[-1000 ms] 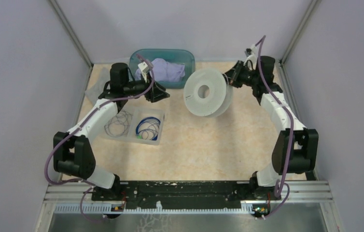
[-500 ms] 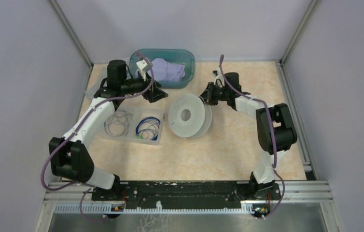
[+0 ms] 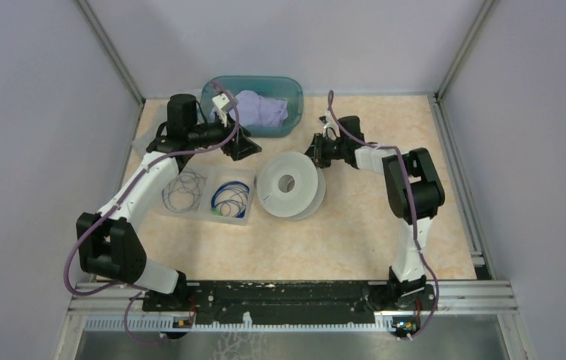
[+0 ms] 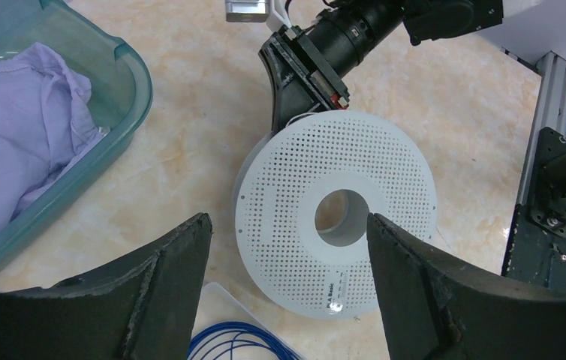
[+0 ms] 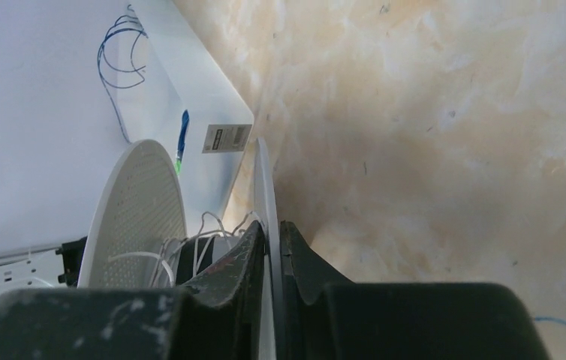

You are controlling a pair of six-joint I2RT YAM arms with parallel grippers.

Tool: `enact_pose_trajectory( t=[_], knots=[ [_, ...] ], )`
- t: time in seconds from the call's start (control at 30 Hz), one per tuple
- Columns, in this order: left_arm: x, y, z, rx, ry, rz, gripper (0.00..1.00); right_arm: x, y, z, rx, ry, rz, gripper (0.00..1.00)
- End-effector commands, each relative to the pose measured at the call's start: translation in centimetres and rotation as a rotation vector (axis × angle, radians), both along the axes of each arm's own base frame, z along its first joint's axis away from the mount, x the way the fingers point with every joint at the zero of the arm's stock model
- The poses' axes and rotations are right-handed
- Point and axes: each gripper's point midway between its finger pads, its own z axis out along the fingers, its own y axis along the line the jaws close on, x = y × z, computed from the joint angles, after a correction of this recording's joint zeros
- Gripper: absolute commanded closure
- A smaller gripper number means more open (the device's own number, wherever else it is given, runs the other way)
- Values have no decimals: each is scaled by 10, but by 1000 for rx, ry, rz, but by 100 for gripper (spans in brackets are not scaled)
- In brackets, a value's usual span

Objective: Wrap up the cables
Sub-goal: Place the cable reel at the center of the board.

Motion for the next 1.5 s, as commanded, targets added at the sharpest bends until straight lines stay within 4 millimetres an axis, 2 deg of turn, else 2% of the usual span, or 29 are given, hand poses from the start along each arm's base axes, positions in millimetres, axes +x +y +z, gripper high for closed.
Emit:
enact_pose_trajectory(
  t=[0.0, 0.23, 0.4, 0.67, 0.83, 1.23, 1.33, 1.47],
  knots=[
    [-6, 1, 11, -24, -28, -11, 19, 13, 7, 8, -2, -94, 78, 85],
    [-9, 1, 11, -28, -26, -20, 18, 18, 8, -4, 16, -77, 134, 74],
    [-11, 1, 12, -32, -27, -24, 18, 25, 2, -18, -5, -73, 152, 69],
    [-12, 1, 10, -32, -22, -27, 18, 34, -15, -36, -45, -71, 155, 64],
    [-12, 1, 9, -32, -21, -28, 18, 40, -24, -39, -73, -90, 152, 63],
    [-7, 4, 10, -13, -39, 6, 16, 62, -59, -30, -177, -180, 97, 62],
    [3, 11, 12, 20, -60, 66, 15, 69, -72, -19, -231, -231, 70, 62],
    [19, 25, 14, 74, -99, 170, 12, 76, -91, 9, -328, -336, 28, 58]
  ],
)
